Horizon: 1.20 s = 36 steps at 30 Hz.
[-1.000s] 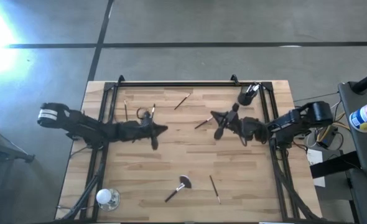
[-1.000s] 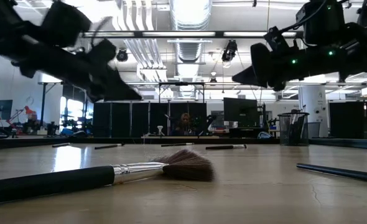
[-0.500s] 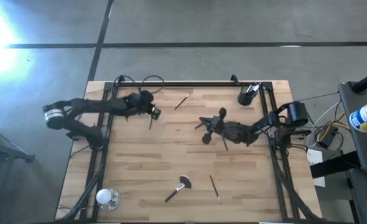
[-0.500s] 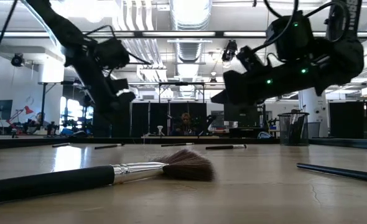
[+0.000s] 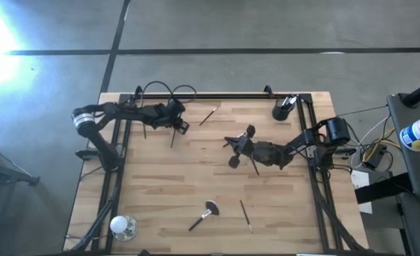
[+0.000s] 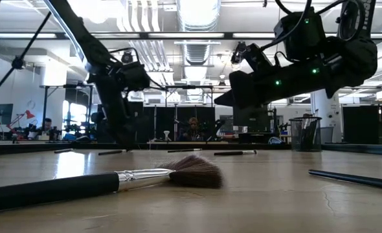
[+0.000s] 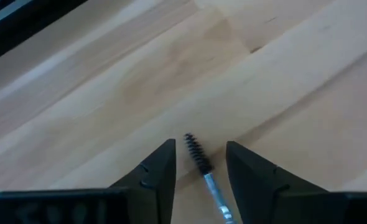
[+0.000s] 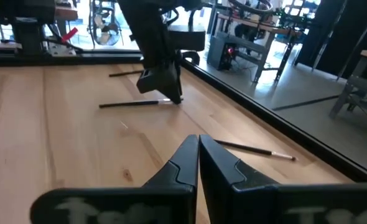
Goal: Put items in baskets/containers
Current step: Put the lash brush into the pen holder
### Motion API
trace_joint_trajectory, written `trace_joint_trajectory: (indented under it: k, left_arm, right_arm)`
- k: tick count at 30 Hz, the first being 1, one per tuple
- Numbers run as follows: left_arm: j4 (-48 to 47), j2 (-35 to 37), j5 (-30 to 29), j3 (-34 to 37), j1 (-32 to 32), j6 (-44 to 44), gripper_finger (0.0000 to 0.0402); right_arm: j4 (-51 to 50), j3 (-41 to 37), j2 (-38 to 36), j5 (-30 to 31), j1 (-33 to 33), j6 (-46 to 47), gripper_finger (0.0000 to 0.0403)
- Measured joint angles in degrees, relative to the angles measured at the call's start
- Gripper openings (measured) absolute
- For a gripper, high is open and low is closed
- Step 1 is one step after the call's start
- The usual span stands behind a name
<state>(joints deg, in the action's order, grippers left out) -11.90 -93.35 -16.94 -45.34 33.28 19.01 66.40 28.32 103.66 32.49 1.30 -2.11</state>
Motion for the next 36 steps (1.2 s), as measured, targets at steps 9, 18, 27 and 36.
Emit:
trace_joint_trajectory:
  k: [9,18,27,36]
  left_arm:
    - [1.17,-1.50,0.01,0.22,0.07,-2.73,0.0100]
    - [2.98,-2.67,1.30,0.30,0.00,-6.30,0.0005]
    - [11.18,7.35,6.95,2.68,-3.63,-6.88,0.0000]
    - [47.83,17.29,12.95,20.46,-12.52,1.26,0.0000]
  right_arm:
    - [-0.03,-0.23,-0.04,0.07,-0.02,0.19,0.0008]
    - [-0.01,-0.23,-0.04,0.22,-0.02,0.19,0.0008]
    - [-0.08,-0.37,-0.04,0.20,-0.02,-0.04,0.0008]
    - [-0.17,-1.19,-0.04,-0.12,1.18,0.64,0.0008]
